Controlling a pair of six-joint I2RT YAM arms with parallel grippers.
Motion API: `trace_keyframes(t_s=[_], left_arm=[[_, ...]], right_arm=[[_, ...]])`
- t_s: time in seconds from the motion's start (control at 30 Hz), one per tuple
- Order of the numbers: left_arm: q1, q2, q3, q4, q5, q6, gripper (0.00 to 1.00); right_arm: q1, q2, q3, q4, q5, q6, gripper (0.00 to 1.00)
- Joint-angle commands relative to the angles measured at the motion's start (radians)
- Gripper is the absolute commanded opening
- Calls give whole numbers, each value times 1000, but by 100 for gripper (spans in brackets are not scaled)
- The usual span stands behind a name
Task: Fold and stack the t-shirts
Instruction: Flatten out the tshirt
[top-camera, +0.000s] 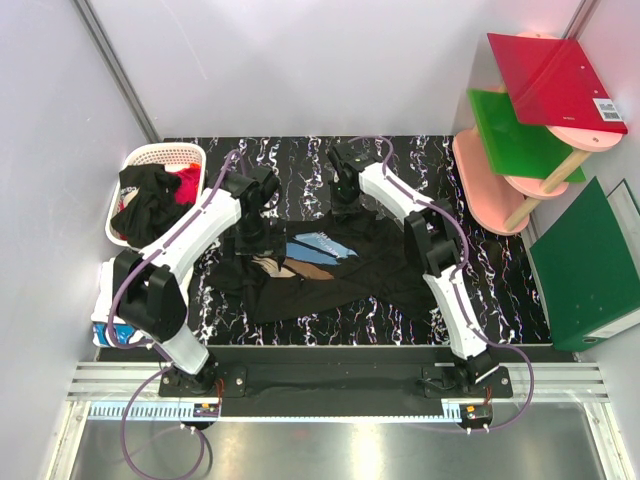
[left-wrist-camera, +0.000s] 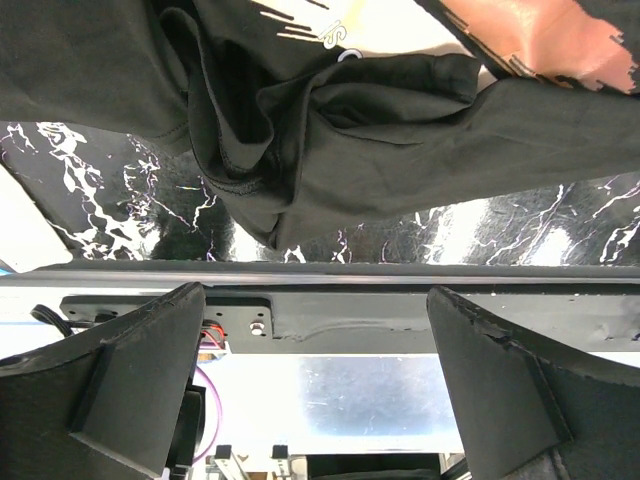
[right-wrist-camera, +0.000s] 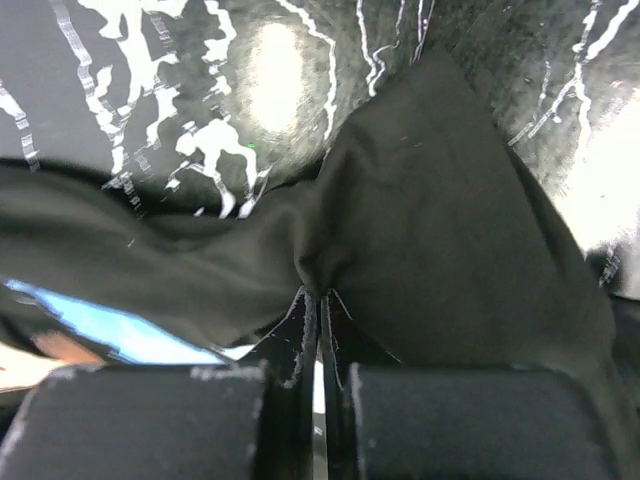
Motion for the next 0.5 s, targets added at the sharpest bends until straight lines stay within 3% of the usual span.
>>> trace_keyframes(t_s=[0.0, 0.27, 0.47], left_arm=[[-2, 6, 47, -109, -17, -27, 99], [3, 84, 103, -80, -79, -23, 99], [10, 167, 185, -42, -124, -18, 99]], right_arm=[[-7, 18, 70, -36, 0, 37, 0], [-25, -167, 65, -39, 133, 22, 0], [-36, -165, 270, -18, 227, 20, 0]])
